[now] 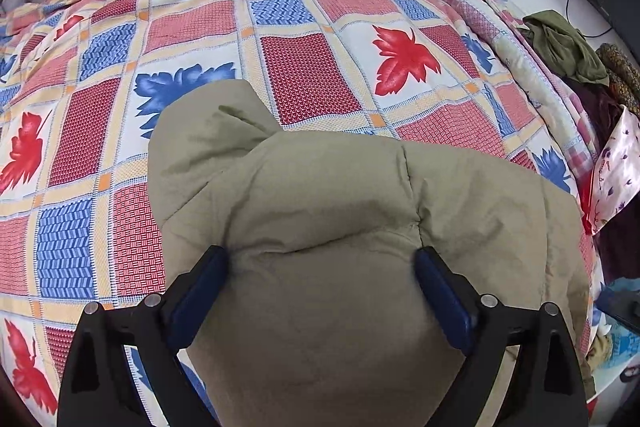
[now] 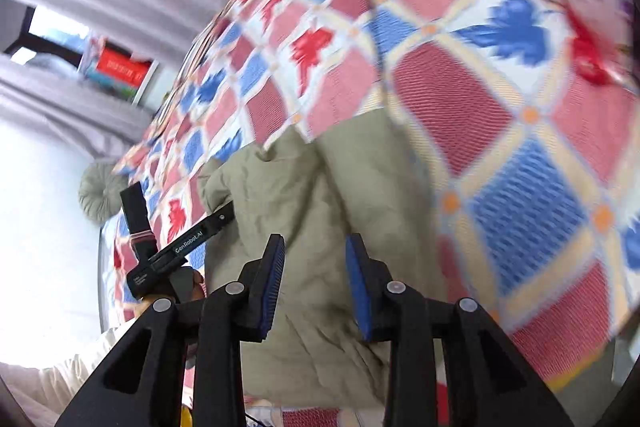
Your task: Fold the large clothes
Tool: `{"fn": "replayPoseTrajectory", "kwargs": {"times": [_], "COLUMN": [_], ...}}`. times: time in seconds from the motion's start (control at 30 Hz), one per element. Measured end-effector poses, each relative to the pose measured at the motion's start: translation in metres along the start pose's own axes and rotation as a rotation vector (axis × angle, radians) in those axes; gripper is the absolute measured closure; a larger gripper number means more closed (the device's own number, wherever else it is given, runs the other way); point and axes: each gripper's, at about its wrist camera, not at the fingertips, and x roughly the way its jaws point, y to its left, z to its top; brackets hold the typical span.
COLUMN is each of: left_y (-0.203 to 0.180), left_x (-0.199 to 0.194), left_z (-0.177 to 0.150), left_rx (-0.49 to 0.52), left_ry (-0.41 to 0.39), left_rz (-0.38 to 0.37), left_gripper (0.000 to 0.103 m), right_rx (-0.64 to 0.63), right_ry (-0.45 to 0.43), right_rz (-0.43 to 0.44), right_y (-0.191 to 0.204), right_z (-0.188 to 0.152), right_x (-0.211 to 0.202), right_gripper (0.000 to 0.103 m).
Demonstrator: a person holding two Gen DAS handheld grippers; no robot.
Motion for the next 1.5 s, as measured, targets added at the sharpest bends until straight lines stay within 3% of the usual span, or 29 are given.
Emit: {"fn": "replayPoseTrajectory", "kwargs": {"times": [0.07, 0.13, 0.2, 0.27, 0.3, 0.33, 0.4, 0.5, 0.53, 0.7, 0.87, 1.03, 1.23, 1.5], "left_y": [0.005, 0.011, 0.019, 0.024, 0.023, 0.019, 0.008, -0.007, -0.009, -0.005, -0.001, 0.0, 0.005, 0.009], "left_x": [-0.004, -0.009, -0.012, -0.009, -0.008, -0.007, -0.004, 0.0, 0.001, 0.001, 0.0, -0.001, -0.012, -0.042], "left_z": [0.0, 0.001, 0.001, 0.001, 0.0, 0.0, -0.001, -0.003, -0.005, -0.007, -0.008, -0.008, -0.01, -0.019], "left_rx": [-0.014, -0.035, -0.061, -0.083, -0.083, -0.073, -0.042, -0.006, 0.001, 0.007, -0.007, -0.011, -0.02, 0.01], "left_ry": [-0.003, -0.013, -0.025, -0.014, -0.012, -0.01, -0.007, -0.009, -0.011, -0.008, -0.004, -0.001, 0.021, 0.056], "left_rz": [-0.001, 0.002, 0.009, 0.015, 0.022, 0.029, 0.053, 0.073, 0.08, 0.078, 0.068, 0.067, 0.068, 0.077], "left_gripper": [0.009, 0.009, 0.009, 0.009, 0.009, 0.009, 0.009, 0.009, 0.009, 0.009, 0.009, 0.009, 0.009, 0.009], "right_rx": [-0.05, -0.043, -0.002, 0.063, 0.088, 0.097, 0.072, 0.043, 0.045, 0.125, 0.067, -0.022, -0.081, -0.073], "right_ry": [0.031, 0.056, 0.09, 0.117, 0.138, 0.146, 0.145, 0.164, 0.166, 0.156, 0.108, 0.104, 0.175, 0.189], "right_rz": [-0.011, 0.011, 0.063, 0.158, 0.196, 0.178, 0.095, -0.006, -0.027, 0.005, -0.032, 0.016, -0.071, -0.108], "right_y": [0.011, 0.009, 0.004, -0.003, -0.005, -0.005, -0.004, -0.019, -0.026, -0.05, -0.025, 0.006, 0.016, 0.013], "right_z": [0.014, 0.027, 0.038, 0.046, 0.05, 0.051, 0.05, 0.037, 0.032, 0.014, 0.007, -0.014, -0.044, -0.048], "right_x": [0.031, 0.057, 0.077, 0.089, 0.094, 0.097, 0.1, 0.103, 0.104, 0.105, 0.066, 0.025, 0.04, 0.048], "right_gripper": [0.062, 0.032, 0.032, 0.049, 0.081, 0.091, 0.096, 0.097, 0.101, 0.102, 0.097, 0.097, 0.097, 0.097]}}
